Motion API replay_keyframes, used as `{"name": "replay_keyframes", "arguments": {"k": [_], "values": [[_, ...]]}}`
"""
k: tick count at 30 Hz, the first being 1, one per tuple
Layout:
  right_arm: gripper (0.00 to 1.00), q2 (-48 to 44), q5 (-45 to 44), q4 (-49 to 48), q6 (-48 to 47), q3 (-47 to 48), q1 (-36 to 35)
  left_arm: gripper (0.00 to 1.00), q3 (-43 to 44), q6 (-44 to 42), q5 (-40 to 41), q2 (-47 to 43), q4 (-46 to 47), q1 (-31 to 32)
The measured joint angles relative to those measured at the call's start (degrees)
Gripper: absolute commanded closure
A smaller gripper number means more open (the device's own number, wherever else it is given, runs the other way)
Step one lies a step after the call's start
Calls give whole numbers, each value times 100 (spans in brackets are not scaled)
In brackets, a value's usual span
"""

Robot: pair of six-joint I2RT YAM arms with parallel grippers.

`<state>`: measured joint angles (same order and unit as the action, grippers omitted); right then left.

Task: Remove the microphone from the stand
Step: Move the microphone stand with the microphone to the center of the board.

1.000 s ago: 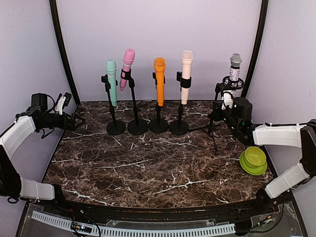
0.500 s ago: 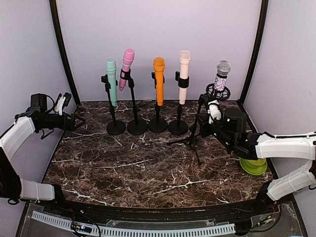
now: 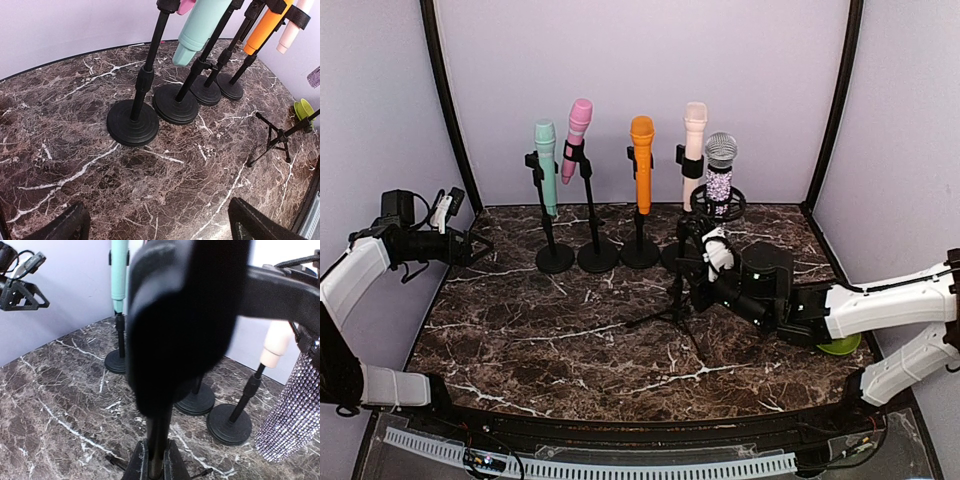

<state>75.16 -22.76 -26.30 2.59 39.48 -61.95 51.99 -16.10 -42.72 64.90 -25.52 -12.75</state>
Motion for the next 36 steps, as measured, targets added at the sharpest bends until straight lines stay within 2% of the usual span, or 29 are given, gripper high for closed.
{"name": "replay_keyframes", "arguments": {"k": [12, 13, 14, 15, 16, 20, 23, 27, 36], "values": [[100, 863, 74, -721, -254, 422, -509, 1, -2, -192, -330, -120, -170, 0], [92, 916, 85, -791, -256, 442, -527, 1, 0, -210, -363, -131, -181, 0], [68, 940, 92, -817, -258, 448, -544, 1, 0, -223, -389, -140, -197, 0], [54, 953, 90, -837, -264, 452, -568, 1, -2, -245, -426, -146, -221, 0], [45, 955, 90, -844, -254, 452, -597, 1, 0, -282, -470, -151, -251, 0], [21, 907, 120, -898, -205, 411, -717, 1, 0, -426, -656, -210, -396, 0], [11, 699, 144, -728, -57, 337, -739, 1, 0, -483, -780, -267, -476, 0], [10, 212, 177, -105, 114, 376, -743, 1, 0, -568, -890, -306, -546, 0], [20, -1211, 186, 2273, 748, 1012, -754, 1, 136, -715, -1034, -358, -846, 0]]}}
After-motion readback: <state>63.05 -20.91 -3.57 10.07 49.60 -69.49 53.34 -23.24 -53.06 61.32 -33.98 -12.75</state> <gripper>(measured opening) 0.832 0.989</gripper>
